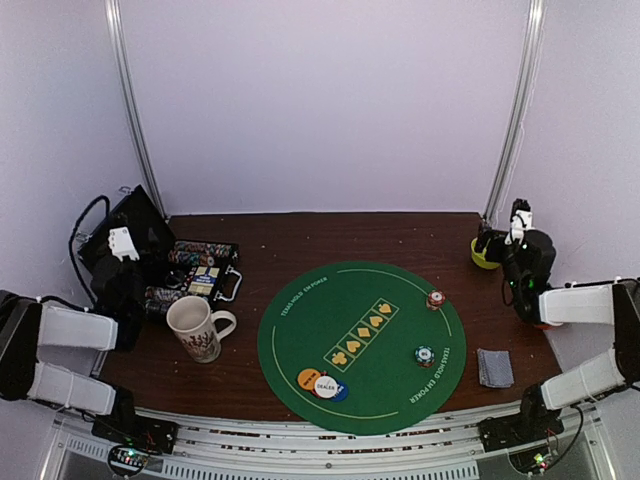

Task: Distribute texas hold em gaming equipment
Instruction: Pick up the dealer button from the poker table mat.

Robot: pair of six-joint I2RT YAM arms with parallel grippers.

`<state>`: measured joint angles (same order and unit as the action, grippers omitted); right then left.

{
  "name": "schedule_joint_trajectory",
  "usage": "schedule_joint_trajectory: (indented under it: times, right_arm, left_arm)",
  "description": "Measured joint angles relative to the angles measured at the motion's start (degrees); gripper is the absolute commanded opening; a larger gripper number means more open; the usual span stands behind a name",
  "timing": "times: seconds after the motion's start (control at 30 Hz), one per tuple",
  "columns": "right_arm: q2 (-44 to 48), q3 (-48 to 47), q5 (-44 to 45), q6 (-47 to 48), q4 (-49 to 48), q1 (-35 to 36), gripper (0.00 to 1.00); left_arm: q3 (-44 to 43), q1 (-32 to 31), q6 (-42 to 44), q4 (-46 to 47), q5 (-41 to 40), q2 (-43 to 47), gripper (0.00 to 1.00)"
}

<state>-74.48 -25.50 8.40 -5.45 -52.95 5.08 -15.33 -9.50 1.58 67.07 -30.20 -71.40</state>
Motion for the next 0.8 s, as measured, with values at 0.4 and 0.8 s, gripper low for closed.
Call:
schedule_joint_trajectory:
  times: [0.4, 0.8]
  right_arm:
    - [1.18, -27.78, -19.74, -3.93, 39.69, 21.24, 1.0]
    - [-17.94, -39.19, -12.52, -1.68, 70.25, 60.43, 1.0]
  left_arm:
    - [-52.65, -0.57, -6.64, -49.07, 21.35, 3.19, 0.98]
    - [-54.27, -18.91, -6.27, -83.06, 40.52, 1.77, 0.98]
